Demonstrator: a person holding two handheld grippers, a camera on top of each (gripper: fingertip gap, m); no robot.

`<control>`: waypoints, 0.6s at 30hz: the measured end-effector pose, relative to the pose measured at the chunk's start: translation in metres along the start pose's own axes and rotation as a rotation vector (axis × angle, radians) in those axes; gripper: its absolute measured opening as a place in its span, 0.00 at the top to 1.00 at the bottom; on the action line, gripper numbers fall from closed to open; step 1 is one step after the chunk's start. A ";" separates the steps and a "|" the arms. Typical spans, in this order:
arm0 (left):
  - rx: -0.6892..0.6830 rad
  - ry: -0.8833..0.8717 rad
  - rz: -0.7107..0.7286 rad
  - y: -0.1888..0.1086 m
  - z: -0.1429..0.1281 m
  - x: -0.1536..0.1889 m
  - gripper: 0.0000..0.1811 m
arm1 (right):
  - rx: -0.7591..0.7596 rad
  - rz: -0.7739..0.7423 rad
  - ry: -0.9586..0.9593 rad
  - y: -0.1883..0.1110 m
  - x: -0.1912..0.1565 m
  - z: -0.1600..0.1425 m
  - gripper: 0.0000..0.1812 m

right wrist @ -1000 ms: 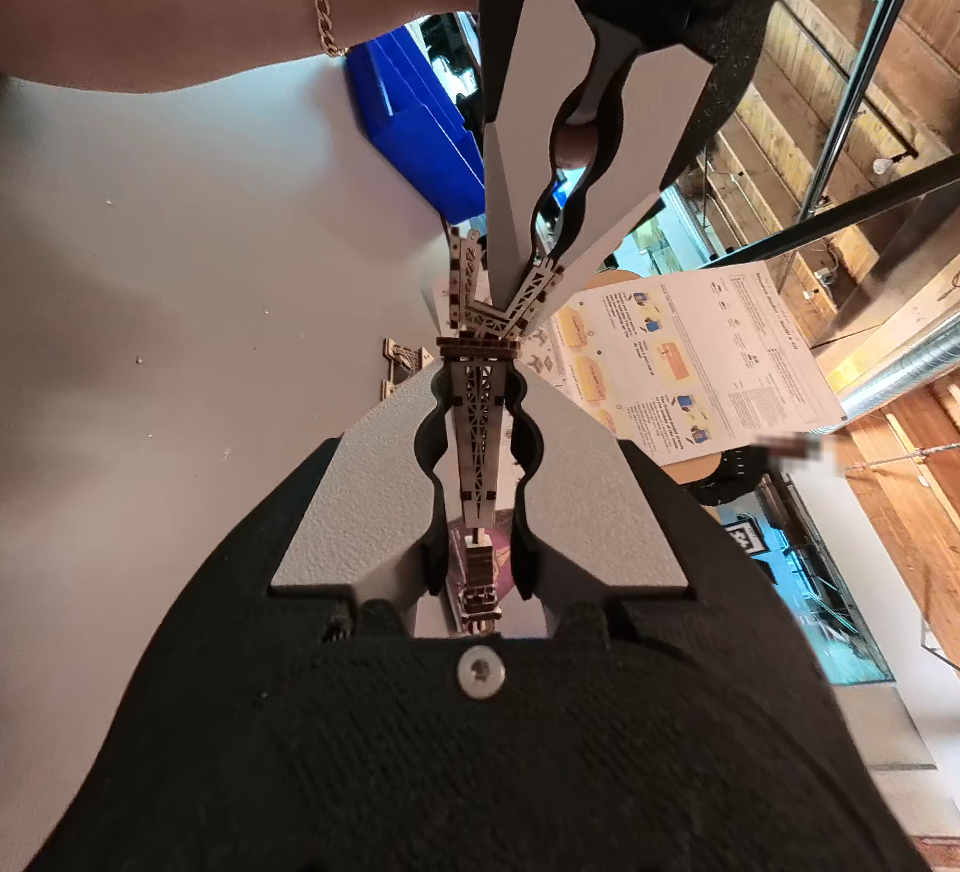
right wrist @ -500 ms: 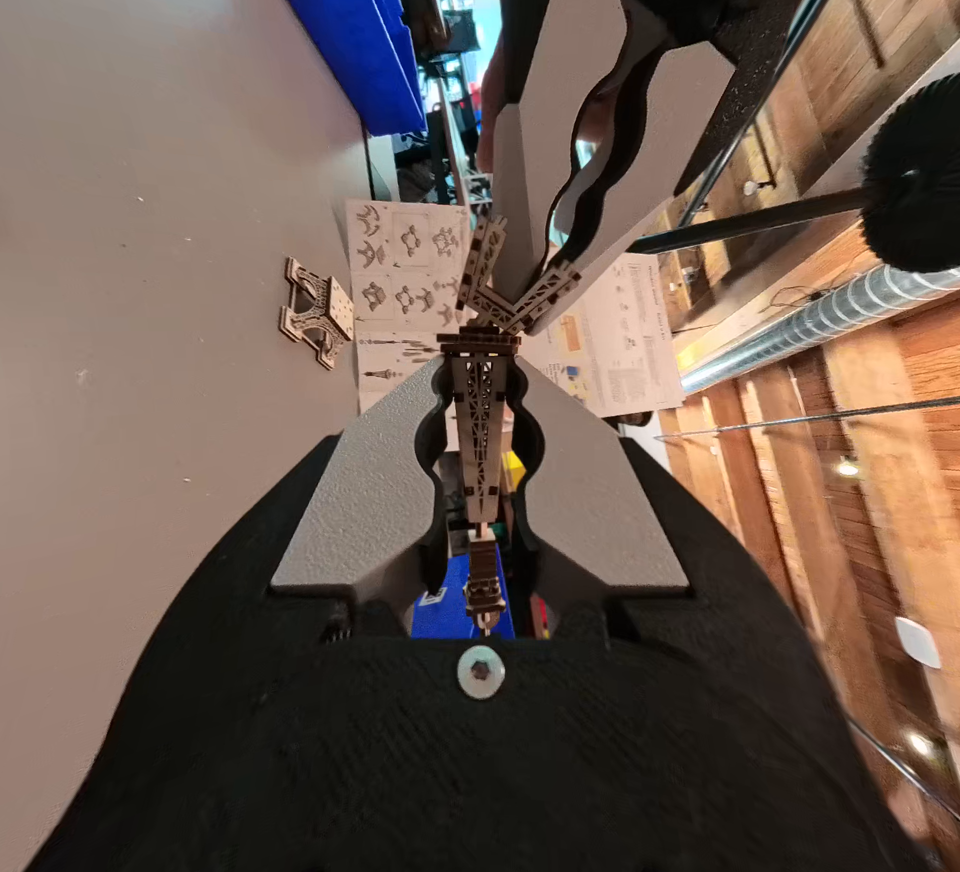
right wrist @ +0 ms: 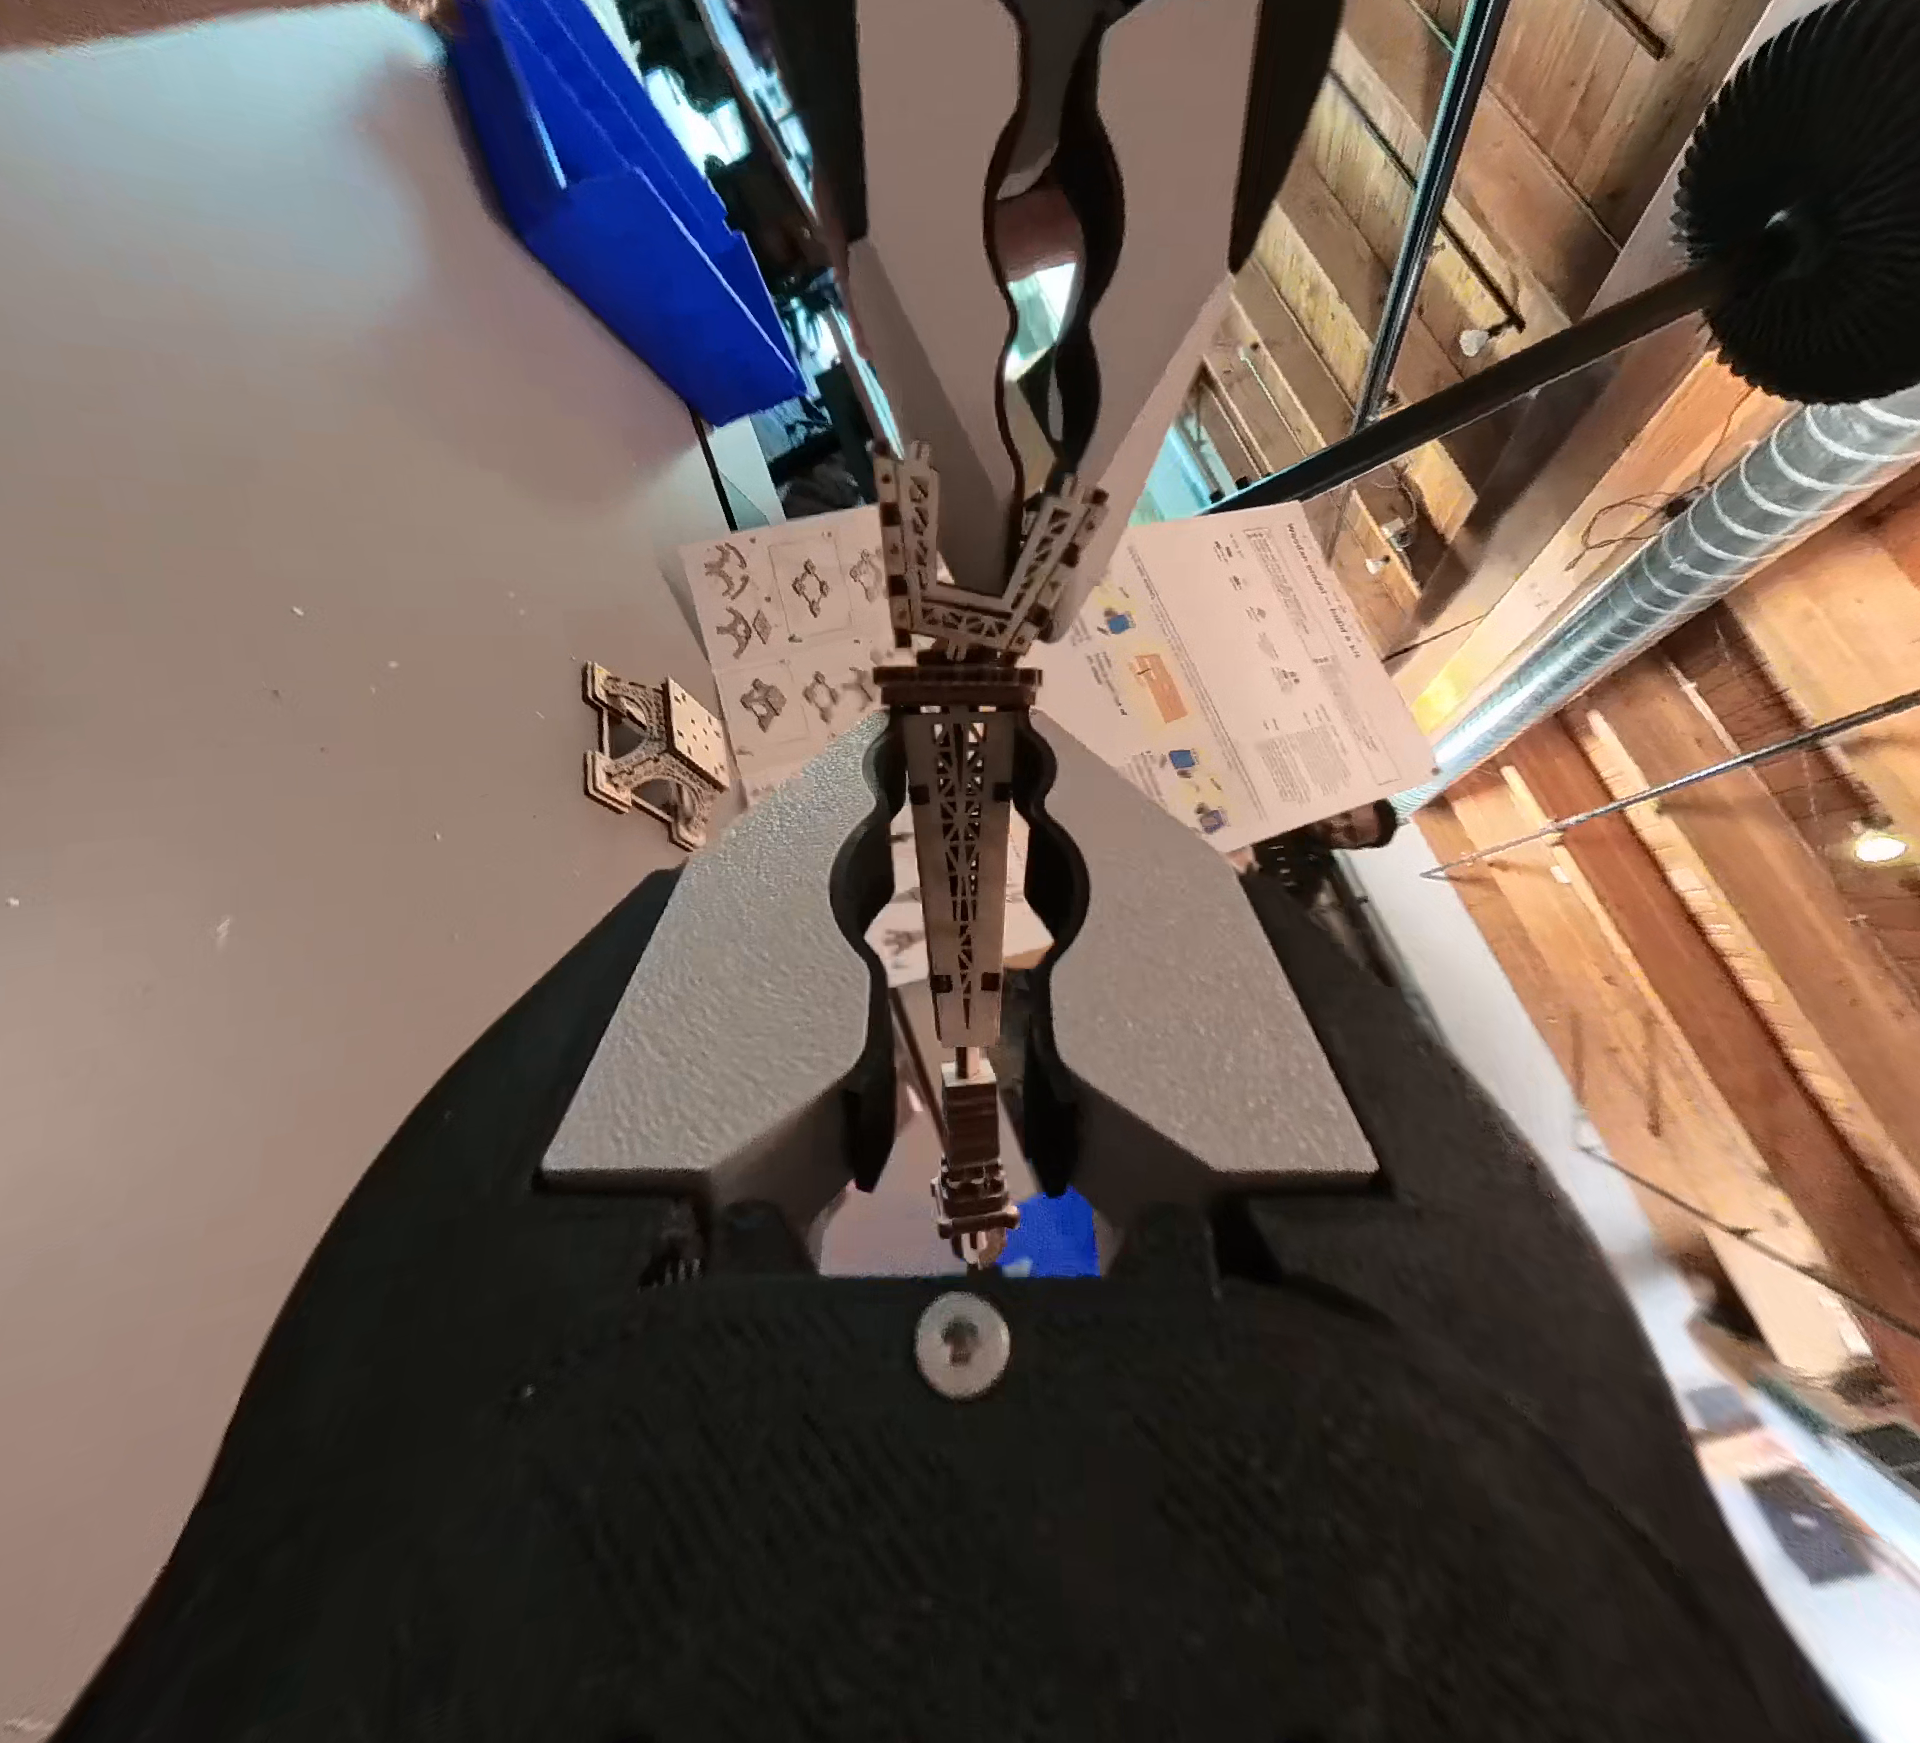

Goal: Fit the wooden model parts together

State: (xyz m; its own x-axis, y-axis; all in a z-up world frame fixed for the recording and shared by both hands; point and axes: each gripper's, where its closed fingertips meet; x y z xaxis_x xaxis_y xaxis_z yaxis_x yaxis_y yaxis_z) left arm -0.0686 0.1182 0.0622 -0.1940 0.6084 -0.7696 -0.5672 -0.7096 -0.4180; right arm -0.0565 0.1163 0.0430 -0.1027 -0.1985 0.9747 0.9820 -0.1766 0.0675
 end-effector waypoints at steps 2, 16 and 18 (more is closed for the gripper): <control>0.032 0.009 0.001 -0.002 0.005 0.000 0.99 | 0.048 -0.024 0.075 -0.002 0.005 0.003 0.90; -0.016 -0.009 -0.107 -0.001 -0.003 0.014 0.99 | 0.113 0.054 0.129 -0.002 -0.007 0.010 0.90; -0.021 -0.024 -0.124 0.000 -0.005 0.016 0.99 | 0.124 0.082 0.138 -0.001 -0.011 0.011 0.90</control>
State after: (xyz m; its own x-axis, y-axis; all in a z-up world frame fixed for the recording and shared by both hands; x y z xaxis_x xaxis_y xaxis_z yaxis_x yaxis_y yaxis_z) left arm -0.0679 0.1268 0.0475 -0.1424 0.7002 -0.6996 -0.5711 -0.6354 -0.5197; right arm -0.0549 0.1293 0.0345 -0.0341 -0.3393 0.9400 0.9991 -0.0357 0.0233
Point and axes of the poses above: each gripper's, where its closed fingertips meet, y out along the fingers, z out of its top, x = y × z across the jaws, and after that the axes turned 15 degrees about -y, right-handed
